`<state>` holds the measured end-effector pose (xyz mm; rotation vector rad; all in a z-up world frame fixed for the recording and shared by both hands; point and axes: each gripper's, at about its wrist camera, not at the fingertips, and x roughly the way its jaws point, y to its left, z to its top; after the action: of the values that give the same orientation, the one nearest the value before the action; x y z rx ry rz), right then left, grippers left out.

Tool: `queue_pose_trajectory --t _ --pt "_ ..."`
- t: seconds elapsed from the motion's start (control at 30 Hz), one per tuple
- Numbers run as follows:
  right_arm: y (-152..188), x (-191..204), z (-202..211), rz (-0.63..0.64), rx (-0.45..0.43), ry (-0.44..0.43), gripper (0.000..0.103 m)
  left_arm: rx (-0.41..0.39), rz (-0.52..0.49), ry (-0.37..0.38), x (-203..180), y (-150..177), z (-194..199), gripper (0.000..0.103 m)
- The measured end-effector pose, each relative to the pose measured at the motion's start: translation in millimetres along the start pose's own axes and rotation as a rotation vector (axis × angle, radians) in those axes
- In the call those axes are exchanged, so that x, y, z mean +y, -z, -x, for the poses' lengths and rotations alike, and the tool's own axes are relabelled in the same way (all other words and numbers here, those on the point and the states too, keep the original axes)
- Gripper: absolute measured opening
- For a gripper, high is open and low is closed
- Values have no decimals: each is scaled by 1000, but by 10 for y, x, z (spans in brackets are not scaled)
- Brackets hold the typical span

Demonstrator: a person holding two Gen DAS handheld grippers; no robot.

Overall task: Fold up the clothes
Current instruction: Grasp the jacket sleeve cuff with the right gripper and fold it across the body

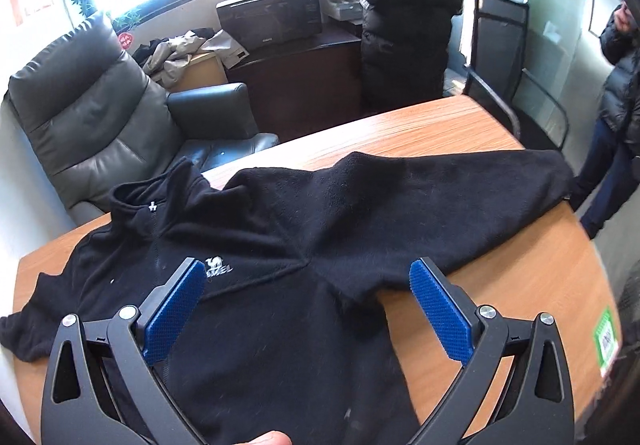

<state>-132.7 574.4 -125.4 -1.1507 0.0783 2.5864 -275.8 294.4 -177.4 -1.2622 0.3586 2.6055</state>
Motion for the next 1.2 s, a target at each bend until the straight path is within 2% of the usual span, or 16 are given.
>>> queue_pose_trajectory --t 0.17,0.27,0.33,0.43,0.47,0.53,0.63,0.7,0.8,0.87,1.03,1.1,1.2 --pt "75 -932 -914 -29 84 -10 96 37 10 -46 -364 -148 -652 103" --pt "123 -1331 -1403 -48 137 -70 91 56 15 -69 -531 -218 -993 103" --pt "166 -1504 -1692 -72 183 -130 81 65 18 -78 -567 -237 -1149 103" --pt "218 -1630 -2066 -82 251 -204 62 67 25 -73 -590 -254 -1302 103" --pt "239 -1632 -2152 -77 266 -226 56 66 28 -69 -593 -258 -1338 103" --pt "279 -1629 -2281 -82 287 -256 51 65 18 -63 -618 -250 -1371 103" --pt "331 -1661 -2404 -108 303 -283 34 68 -1 -50 -660 -225 -1401 103" --pt "338 -1653 -2401 -120 291 -297 20 62 -5 -29 -679 -186 -1365 103" --pt "306 -1593 -2304 -103 253 -300 11 61 -14 -31 -670 -136 -1316 103" --pt "233 -1574 -2148 -109 214 -302 9 53 -19 -30 -652 -107 -1253 103" --pt "-147 -1345 -1418 -30 57 -253 9 32 -22 -38 -435 -3 -1045 103" --pt "-329 -1096 -1071 52 -6 -215 9 34 -22 -46 -302 66 -1007 103" --pt "-542 -652 -626 130 -77 -225 9 55 10 -48 -20 188 -1085 103"
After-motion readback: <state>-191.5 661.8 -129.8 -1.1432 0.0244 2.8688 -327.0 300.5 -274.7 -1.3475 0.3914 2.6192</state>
